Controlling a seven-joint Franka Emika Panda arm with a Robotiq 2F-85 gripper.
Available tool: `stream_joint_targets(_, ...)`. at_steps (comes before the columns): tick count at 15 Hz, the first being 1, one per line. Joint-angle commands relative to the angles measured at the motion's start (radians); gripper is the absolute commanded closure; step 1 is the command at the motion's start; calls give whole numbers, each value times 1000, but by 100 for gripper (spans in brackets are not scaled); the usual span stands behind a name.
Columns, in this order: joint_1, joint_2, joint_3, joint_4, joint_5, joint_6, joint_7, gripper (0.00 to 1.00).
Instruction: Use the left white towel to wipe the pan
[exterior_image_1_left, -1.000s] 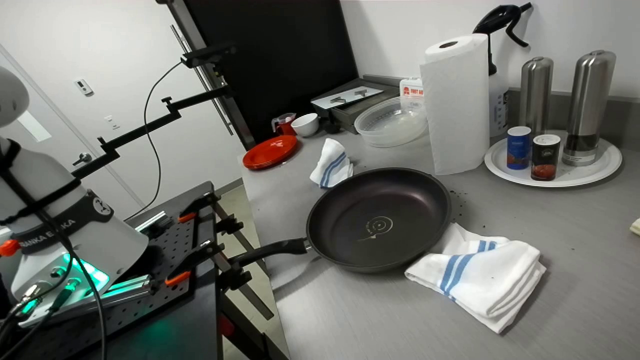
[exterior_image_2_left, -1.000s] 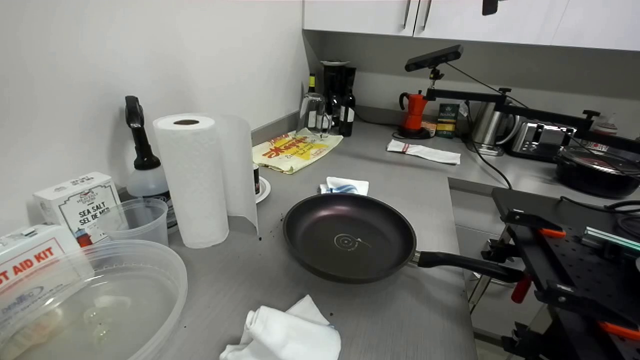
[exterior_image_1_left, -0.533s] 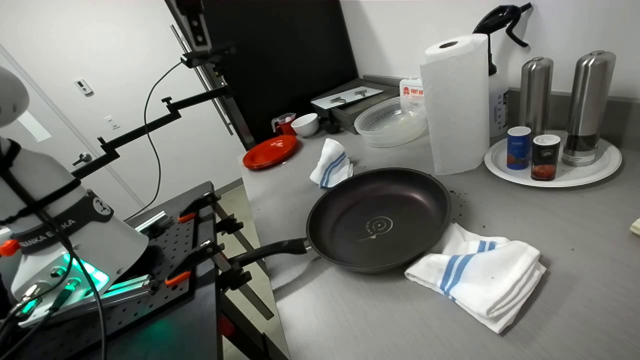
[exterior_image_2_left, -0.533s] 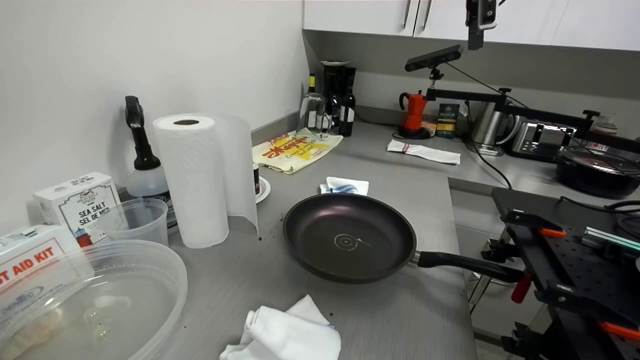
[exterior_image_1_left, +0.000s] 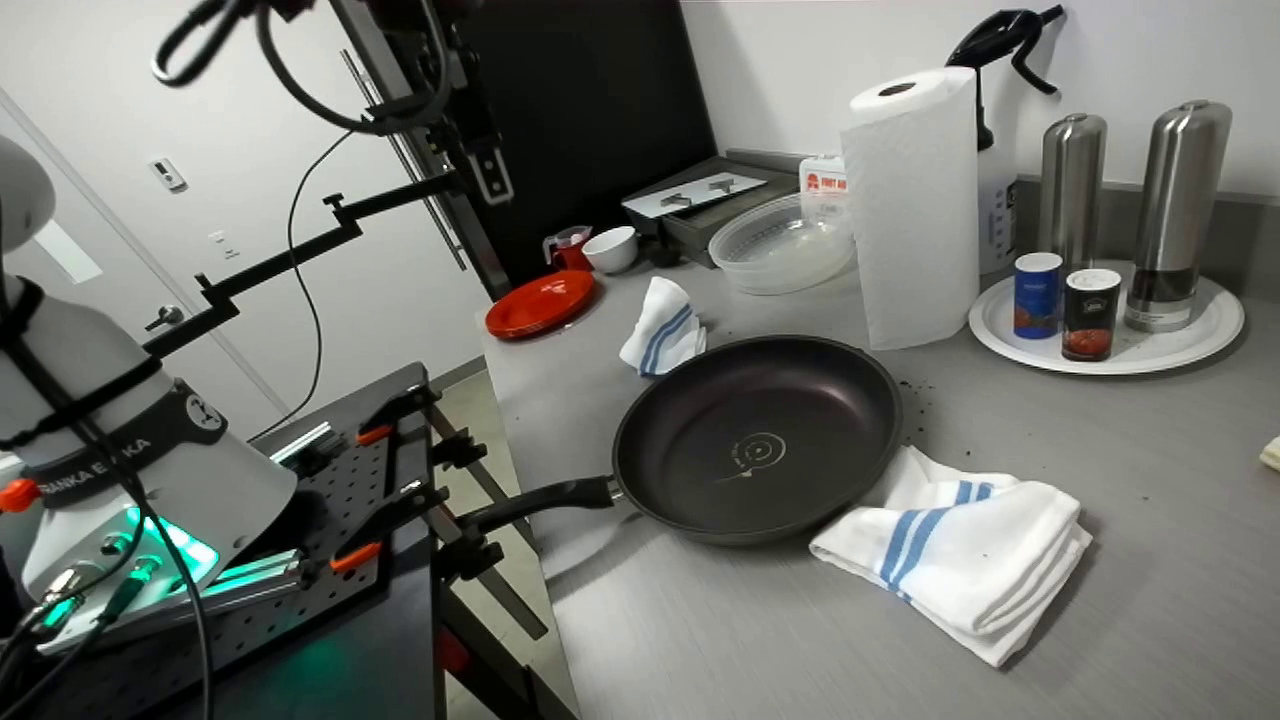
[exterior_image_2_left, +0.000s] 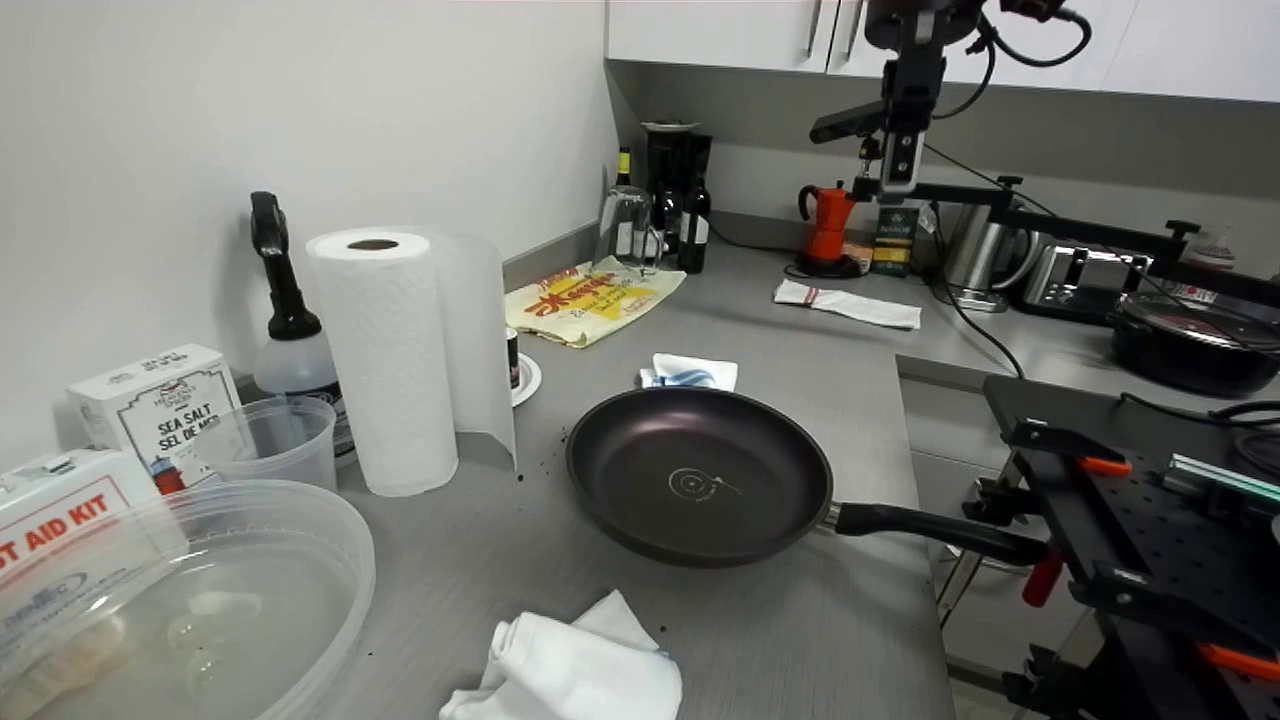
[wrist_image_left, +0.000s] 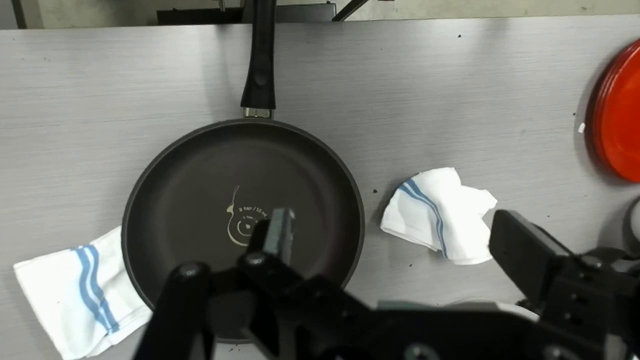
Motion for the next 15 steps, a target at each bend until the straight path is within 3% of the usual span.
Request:
stream_joint_targets(1,41,32,44,-80,28,156,11,0)
stream_joint_targets(5,87,94,90,-117,36,267,28,0)
stream_joint_targets(15,176,402,232,-45,85,528,141,0)
